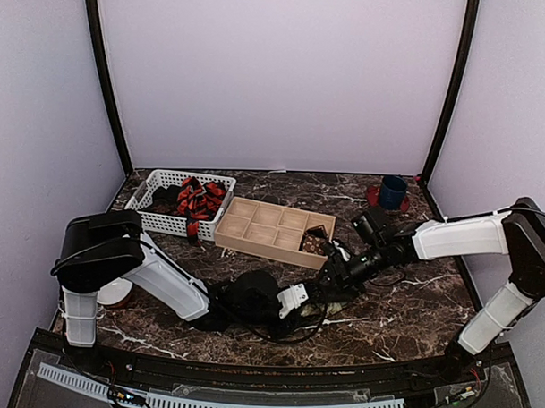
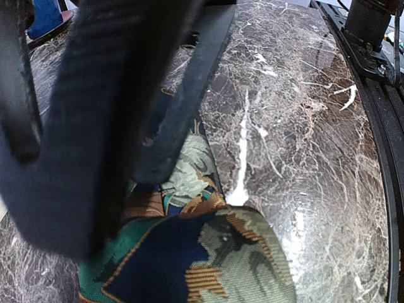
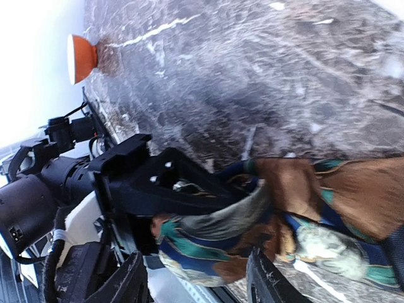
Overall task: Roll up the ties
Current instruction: Roll the tie at the center of the board.
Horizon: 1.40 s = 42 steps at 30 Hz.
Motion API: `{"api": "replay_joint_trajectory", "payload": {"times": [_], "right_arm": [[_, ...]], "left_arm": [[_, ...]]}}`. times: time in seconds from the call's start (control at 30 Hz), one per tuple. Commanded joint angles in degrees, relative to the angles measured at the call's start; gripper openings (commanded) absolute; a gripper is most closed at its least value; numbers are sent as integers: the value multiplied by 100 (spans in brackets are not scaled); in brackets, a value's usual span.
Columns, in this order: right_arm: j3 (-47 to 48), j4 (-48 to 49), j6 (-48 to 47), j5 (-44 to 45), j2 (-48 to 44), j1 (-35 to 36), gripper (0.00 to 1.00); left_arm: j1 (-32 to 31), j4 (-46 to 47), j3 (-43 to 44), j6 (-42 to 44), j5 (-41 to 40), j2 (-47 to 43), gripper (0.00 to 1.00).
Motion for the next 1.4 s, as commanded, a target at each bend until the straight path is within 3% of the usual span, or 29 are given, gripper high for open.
{"api": "replay_joint_trajectory", "payload": {"times": [0.0, 0.27, 0.57, 0.63, 0.77, 0.87, 1.1, 1.37], "right_arm": [[1, 313, 121, -262, 79, 216, 53], [238, 155, -269, -205, 594, 287, 40], [570, -617, -1117, 243, 950, 270, 1], [539, -642, -1171, 283, 952, 246, 0], [355, -577, -1213, 426, 923, 155, 0], [184, -481, -1214, 535, 915, 20, 0], [12, -358, -1249, 769, 991, -215, 0], [-149, -274, -1162, 972, 1017, -249, 0]], "left_arm": [[0, -786, -167, -217, 40, -96, 34], [0, -791, -189, -428, 223, -104, 34], [79, -825, -58, -363, 423, -118, 37], [130, -845, -25, -370, 402, -130, 41], [158, -759, -37, -376, 324, -299, 60], [158, -636, -68, -439, 303, -375, 67], [85, -295, 6, -820, -32, -294, 75], [63, -274, 350, -1224, -149, -49, 77]]}}
